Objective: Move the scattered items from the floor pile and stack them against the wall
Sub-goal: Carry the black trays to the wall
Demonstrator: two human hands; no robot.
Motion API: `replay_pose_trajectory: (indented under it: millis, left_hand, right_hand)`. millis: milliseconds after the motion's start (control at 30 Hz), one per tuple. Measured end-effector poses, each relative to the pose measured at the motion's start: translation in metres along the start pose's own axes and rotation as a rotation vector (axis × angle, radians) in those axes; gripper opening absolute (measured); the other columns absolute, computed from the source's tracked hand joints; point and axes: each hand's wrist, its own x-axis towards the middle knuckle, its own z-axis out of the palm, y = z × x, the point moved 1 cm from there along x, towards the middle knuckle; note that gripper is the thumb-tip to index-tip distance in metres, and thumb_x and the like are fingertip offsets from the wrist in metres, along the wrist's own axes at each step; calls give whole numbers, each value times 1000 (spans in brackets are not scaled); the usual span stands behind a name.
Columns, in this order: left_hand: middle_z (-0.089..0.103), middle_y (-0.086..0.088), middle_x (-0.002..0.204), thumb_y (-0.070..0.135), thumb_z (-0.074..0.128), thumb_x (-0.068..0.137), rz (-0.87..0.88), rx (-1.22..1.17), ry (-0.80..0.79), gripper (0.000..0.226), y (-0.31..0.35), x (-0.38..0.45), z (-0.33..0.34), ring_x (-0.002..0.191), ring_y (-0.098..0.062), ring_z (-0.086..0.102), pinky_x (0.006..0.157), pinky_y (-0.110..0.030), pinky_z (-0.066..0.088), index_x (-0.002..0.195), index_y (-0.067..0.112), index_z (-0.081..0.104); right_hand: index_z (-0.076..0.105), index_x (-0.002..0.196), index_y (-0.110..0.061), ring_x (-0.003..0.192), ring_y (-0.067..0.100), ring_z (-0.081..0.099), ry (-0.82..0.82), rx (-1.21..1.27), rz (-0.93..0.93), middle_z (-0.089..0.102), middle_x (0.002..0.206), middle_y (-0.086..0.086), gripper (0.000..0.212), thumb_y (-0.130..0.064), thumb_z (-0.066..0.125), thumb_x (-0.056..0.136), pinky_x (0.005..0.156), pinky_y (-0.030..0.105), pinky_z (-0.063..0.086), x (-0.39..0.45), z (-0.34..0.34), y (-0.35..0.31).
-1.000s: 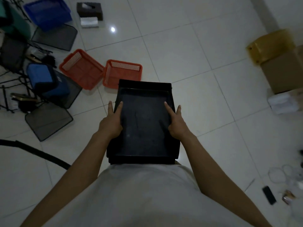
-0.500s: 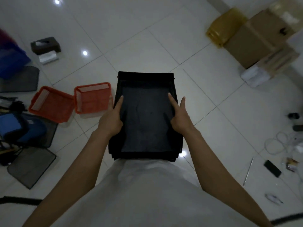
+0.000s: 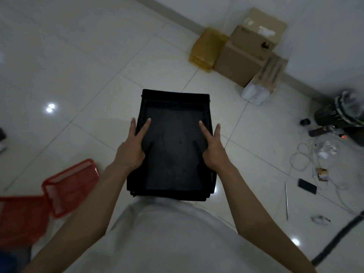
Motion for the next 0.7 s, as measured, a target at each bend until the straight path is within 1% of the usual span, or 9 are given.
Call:
replay_pose_trajectory:
  millis: [67,133,167,233,333,500,633,700]
  left_hand:
    - [-18,0,160,-10,52,78,59,34,-14,111,14,35,-15,85,-39,63,52,-34,46,144,57,-7]
    - [-18,-1,160,-10,52,79,98,56,-17,108,23,70,-29,81,-38,62,48,-29,39,147,52,-5]
    - [-18,-2,160,-9,53,80,106,56,-17,107,28,86,-34,80,-38,62,48,-28,38,147,51,-5]
    - [-18,-2,160,-6,53,83,137,37,-33,105,40,120,-42,79,-37,62,51,-30,42,148,50,-6]
    - [-17,-3,160,-5,54,86,175,43,-52,102,57,171,-50,85,-36,62,57,-36,49,148,50,-5]
    - [-13,-3,161,-6,54,84,199,60,-75,101,87,268,-55,94,-40,62,63,-43,53,149,50,0]
    - [-10,-4,161,-2,55,86,189,58,-50,94,120,343,-70,106,-40,59,68,-39,52,150,45,5]
    - [-8,-4,161,3,57,89,182,43,-18,90,134,377,-78,109,-40,58,69,-37,51,151,43,6]
  right_hand:
    - [5,149,-54,118,42,52,55,52,11,-30,158,3,104,17,50,87,92,44,53,25,-16,-8]
    - [3,149,-54,116,42,54,105,81,23,-32,157,3,107,19,48,86,88,46,55,50,-33,-18]
    - [2,149,-55,115,42,54,121,88,41,-32,157,3,107,19,47,86,87,47,55,62,-41,-21]
    - [1,149,-55,114,42,55,147,101,69,-31,157,3,107,19,47,86,86,47,55,85,-57,-26]
    - [0,149,-54,115,39,55,170,120,73,-29,158,4,104,16,48,88,87,43,55,125,-80,-24]
    - [-1,146,-58,114,34,56,169,130,65,-24,160,5,101,11,48,90,87,37,54,211,-125,-15]
    - [0,146,-57,115,34,56,147,114,50,-19,161,5,98,8,49,91,89,37,50,284,-172,-18]
    - [1,148,-56,118,35,55,129,97,35,-18,161,5,96,4,51,93,90,33,47,318,-195,-23]
